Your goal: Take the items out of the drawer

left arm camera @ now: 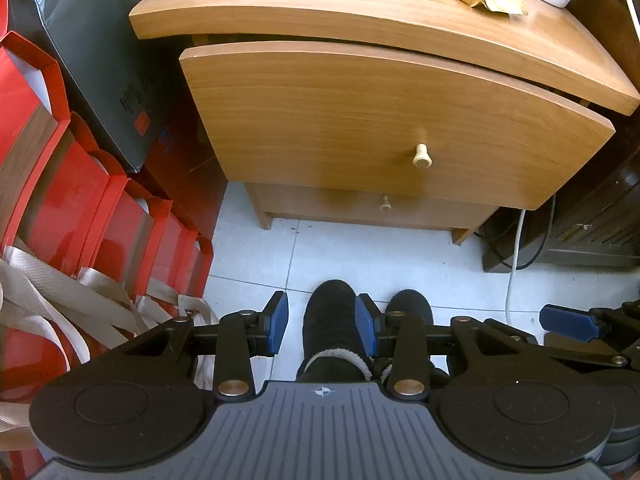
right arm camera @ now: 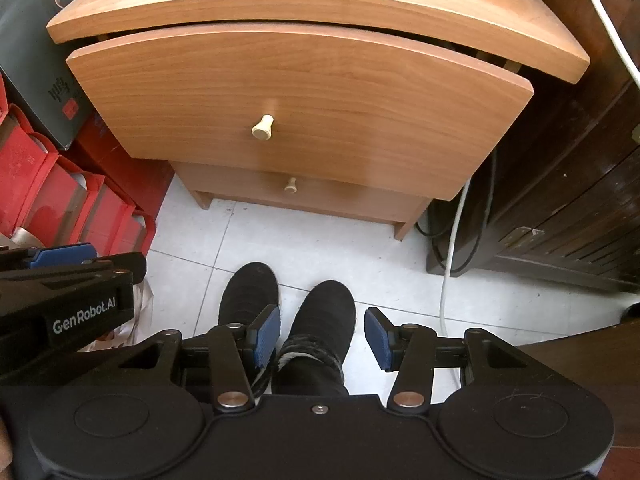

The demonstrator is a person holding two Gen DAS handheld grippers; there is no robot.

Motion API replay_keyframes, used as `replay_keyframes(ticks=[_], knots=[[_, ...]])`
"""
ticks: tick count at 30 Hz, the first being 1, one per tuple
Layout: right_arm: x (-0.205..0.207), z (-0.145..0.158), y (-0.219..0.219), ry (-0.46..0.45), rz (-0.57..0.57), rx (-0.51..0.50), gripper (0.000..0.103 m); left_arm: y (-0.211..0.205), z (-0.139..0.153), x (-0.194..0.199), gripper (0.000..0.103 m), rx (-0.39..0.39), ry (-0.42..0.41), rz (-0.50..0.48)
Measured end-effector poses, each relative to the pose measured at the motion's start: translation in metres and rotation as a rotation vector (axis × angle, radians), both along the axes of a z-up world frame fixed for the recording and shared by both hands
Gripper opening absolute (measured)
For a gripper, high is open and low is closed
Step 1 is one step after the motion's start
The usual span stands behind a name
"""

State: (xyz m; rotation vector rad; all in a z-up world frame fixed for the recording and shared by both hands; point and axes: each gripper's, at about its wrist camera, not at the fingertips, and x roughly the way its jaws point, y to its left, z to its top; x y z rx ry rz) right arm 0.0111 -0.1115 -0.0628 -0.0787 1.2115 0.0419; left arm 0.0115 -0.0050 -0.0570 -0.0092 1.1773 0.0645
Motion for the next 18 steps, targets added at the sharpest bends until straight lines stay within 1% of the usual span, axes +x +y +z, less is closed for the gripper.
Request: replay_keyframes(ticks=[18], knots=[[0.0005,-0.0004,0.0000,0.004,0.006,-0.001,0.046,-0.0011,-0.0006,0.0018,0.039,0.014,0.004,-0.008]])
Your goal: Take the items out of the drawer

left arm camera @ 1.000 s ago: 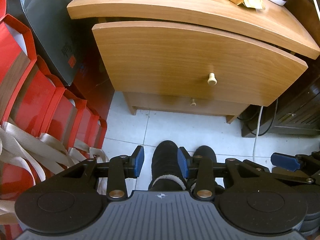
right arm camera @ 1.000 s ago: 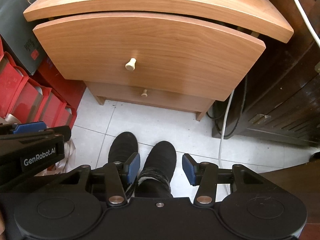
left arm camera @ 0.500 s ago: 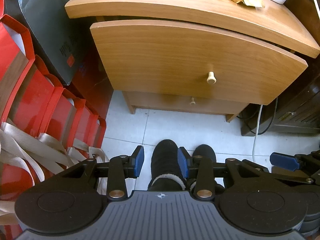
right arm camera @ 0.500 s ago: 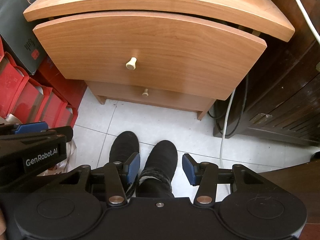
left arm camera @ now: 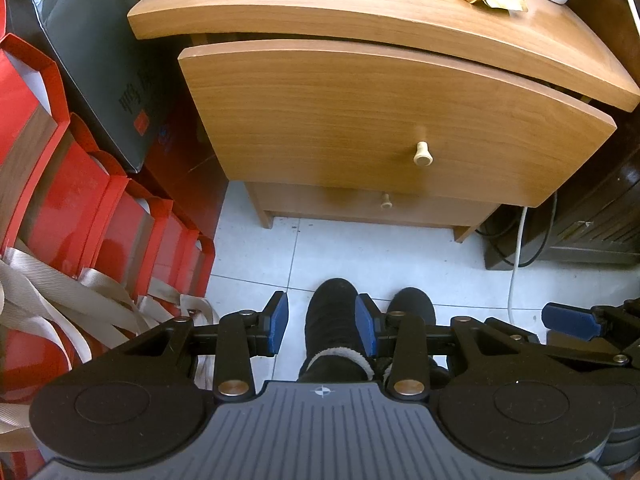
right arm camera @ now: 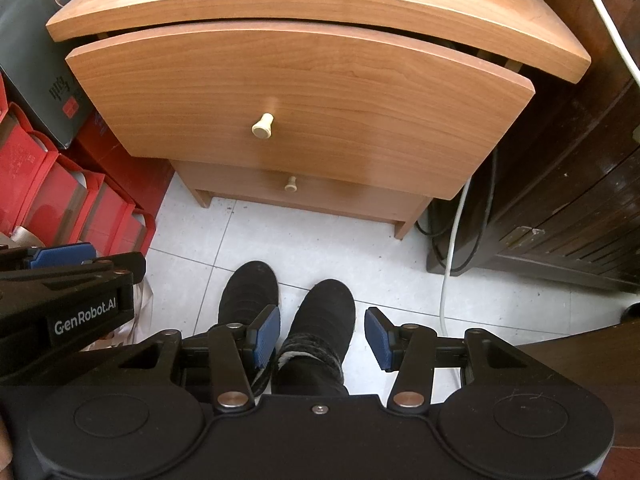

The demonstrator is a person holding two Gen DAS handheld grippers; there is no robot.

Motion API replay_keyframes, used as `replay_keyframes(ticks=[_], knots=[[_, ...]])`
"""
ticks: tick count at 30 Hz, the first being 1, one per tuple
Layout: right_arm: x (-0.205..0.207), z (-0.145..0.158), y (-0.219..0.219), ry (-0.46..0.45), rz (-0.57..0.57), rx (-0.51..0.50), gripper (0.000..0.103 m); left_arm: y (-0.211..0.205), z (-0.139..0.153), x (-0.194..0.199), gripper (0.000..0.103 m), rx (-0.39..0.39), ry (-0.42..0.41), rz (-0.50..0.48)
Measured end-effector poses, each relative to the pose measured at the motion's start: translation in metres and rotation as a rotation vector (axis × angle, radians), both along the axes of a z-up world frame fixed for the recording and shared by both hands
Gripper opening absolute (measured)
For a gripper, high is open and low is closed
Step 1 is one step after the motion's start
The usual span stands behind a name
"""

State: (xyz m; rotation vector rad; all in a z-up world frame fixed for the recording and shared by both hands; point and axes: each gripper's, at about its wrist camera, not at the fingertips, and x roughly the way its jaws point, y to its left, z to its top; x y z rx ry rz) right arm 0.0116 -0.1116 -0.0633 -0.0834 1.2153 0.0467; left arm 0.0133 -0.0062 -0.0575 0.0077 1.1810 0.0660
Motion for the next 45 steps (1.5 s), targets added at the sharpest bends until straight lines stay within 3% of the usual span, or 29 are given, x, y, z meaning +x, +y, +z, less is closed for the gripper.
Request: replay_keyframes(ticks=[45], knots=[[0.0023,-0.0008,-0.0027,-0.003,0.010,0.001,0.047,-0.0003,0.0001,0.0007,0.039,-0.002,-0.006,0.026]])
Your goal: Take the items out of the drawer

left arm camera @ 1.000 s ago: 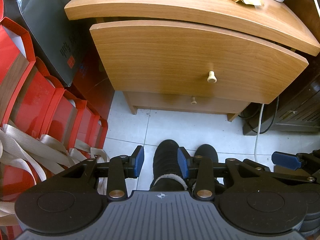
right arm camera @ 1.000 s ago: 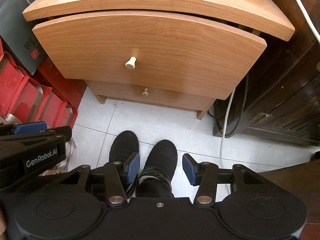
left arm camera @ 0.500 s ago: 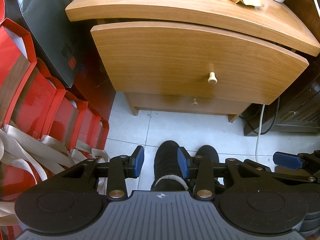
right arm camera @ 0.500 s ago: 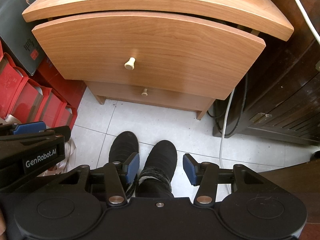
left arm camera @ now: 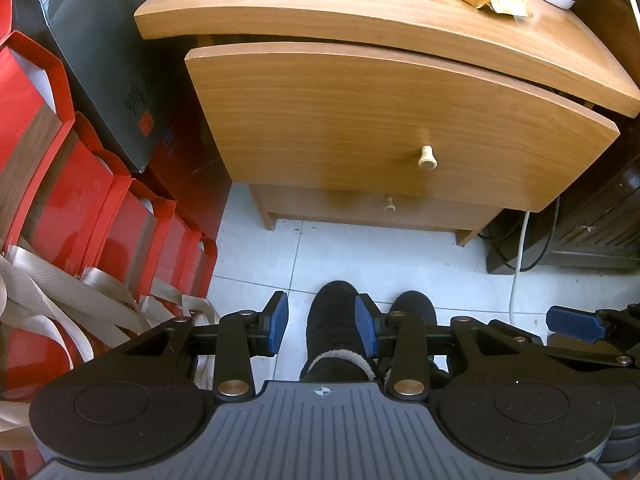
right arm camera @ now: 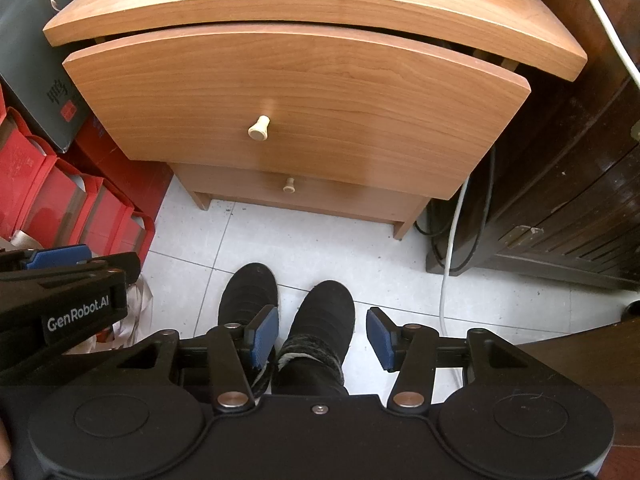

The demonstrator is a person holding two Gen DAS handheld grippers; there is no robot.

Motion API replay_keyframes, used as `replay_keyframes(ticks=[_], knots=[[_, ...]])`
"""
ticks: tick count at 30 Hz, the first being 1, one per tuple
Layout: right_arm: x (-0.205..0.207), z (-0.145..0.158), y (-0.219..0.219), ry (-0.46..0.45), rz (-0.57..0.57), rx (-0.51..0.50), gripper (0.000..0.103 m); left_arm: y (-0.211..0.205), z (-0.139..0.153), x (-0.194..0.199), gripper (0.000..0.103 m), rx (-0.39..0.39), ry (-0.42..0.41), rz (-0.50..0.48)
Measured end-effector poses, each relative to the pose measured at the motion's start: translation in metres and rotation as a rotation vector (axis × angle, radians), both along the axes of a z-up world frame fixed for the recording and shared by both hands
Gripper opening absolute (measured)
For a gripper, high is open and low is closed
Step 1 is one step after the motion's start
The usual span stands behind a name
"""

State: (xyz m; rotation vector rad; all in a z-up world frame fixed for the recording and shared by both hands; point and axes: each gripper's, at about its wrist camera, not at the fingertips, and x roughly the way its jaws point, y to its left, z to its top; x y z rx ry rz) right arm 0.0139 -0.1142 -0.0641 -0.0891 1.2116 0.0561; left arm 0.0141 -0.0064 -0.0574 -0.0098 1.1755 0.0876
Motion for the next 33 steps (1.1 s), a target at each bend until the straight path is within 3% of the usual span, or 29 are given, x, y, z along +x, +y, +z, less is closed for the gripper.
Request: replay_keyframes(ticks=[21,33], knots=[[-0.0007,0.0008,0.0012,0.000,-0.004,-0.007,0.048,0.0024,-0.0008,-0.0009,0.039,-0.008,0.005,-0.003],[0.0002,0.0004,0.0007,0.001,-0.004,-0.008,0.048,-0.0033,0.0011,-0.0018,0.039,0.025,-0.012,-0.020]])
